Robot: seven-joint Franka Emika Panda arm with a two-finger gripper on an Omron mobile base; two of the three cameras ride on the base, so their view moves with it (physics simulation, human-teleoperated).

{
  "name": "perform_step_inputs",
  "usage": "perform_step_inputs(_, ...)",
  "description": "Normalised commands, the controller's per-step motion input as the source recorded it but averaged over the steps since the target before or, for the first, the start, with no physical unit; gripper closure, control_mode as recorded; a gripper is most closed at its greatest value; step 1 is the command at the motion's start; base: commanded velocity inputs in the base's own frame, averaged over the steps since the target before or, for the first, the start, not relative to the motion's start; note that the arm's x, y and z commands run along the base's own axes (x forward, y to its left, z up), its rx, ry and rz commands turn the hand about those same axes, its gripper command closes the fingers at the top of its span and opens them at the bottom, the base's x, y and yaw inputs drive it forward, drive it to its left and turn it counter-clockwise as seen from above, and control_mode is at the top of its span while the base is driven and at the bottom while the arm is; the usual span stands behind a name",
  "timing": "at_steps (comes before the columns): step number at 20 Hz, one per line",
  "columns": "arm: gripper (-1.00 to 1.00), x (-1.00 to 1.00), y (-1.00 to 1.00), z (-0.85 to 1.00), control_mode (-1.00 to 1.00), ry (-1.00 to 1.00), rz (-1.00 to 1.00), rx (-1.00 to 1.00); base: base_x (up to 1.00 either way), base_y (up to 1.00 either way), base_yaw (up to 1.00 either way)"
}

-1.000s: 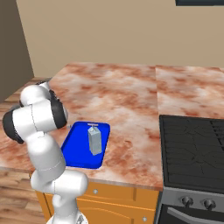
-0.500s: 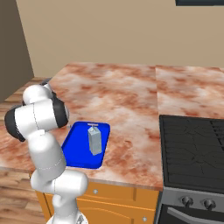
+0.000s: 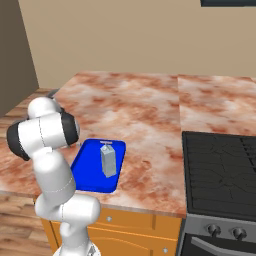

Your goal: Take out the milk from the fridge and place it on the tray on the counter. Then take the sugar cube near the tray and place it in the tray.

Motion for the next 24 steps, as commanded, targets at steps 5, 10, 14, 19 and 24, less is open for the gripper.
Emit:
perform_step_inputs(5, -1.00, 0.00, 0.00, -0.01, -1.00, 0.00, 0.00, -0.06, 0.00, 0.00, 0.00)
perform_step_inputs(10, -1.00, 0.05, 0.04, -0.02, -1.00, 0.00, 0.00, -0.08, 0.00, 0.00, 0.00)
perform_step_inputs(14, -1.00, 0.13, 0.05, -0.06, -1.00, 0.00, 0.00, -0.14, 0.00, 0.00, 0.00)
perform_step_inputs(19, -1.00, 0.22, 0.00, -0.06, -1.00, 0.00, 0.00, -0.09, 0.00, 0.00, 0.00)
perform_step_inputs(24, -1.00, 0.16, -0.01, 0.00, -1.00, 0.03, 0.00, -0.02, 0.00, 0.00, 0.00)
